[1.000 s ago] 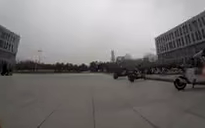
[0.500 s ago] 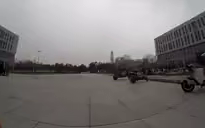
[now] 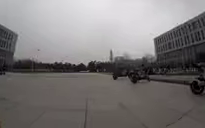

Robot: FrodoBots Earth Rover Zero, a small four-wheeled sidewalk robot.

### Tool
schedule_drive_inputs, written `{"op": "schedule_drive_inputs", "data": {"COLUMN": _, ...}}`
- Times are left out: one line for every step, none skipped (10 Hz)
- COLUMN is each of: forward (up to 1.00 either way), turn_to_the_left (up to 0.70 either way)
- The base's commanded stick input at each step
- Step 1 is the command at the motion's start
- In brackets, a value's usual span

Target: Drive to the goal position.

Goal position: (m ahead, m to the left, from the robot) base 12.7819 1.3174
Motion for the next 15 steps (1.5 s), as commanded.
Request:
{"op": "schedule_drive_inputs", "data": {"forward": 0.70, "turn_to_the_left": -0.01}}
{"op": "schedule_drive_inputs", "data": {"forward": 0.70, "turn_to_the_left": -0.01}}
{"op": "schedule_drive_inputs", "data": {"forward": 0.70, "turn_to_the_left": 0.00}}
{"op": "schedule_drive_inputs", "data": {"forward": 0.70, "turn_to_the_left": 0.34}}
{"op": "schedule_drive_inputs", "data": {"forward": 0.70, "turn_to_the_left": 0.34}}
{"op": "schedule_drive_inputs", "data": {"forward": 0.70, "turn_to_the_left": 0.34}}
{"op": "schedule_drive_inputs", "data": {"forward": 0.70, "turn_to_the_left": 0.34}}
{"op": "schedule_drive_inputs", "data": {"forward": 0.70, "turn_to_the_left": 0.34}}
{"op": "schedule_drive_inputs", "data": {"forward": 0.70, "turn_to_the_left": 0.34}}
{"op": "schedule_drive_inputs", "data": {"forward": 0.70, "turn_to_the_left": 0.34}}
{"op": "schedule_drive_inputs", "data": {"forward": 0.70, "turn_to_the_left": 0.34}}
{"op": "schedule_drive_inputs", "data": {"forward": 0.70, "turn_to_the_left": 0.34}}
{"op": "schedule_drive_inputs", "data": {"forward": 0.70, "turn_to_the_left": 0.34}}
{"op": "schedule_drive_inputs", "data": {"forward": 0.70, "turn_to_the_left": 0.34}}
{"op": "schedule_drive_inputs", "data": {"forward": 0.70, "turn_to_the_left": 0.34}}
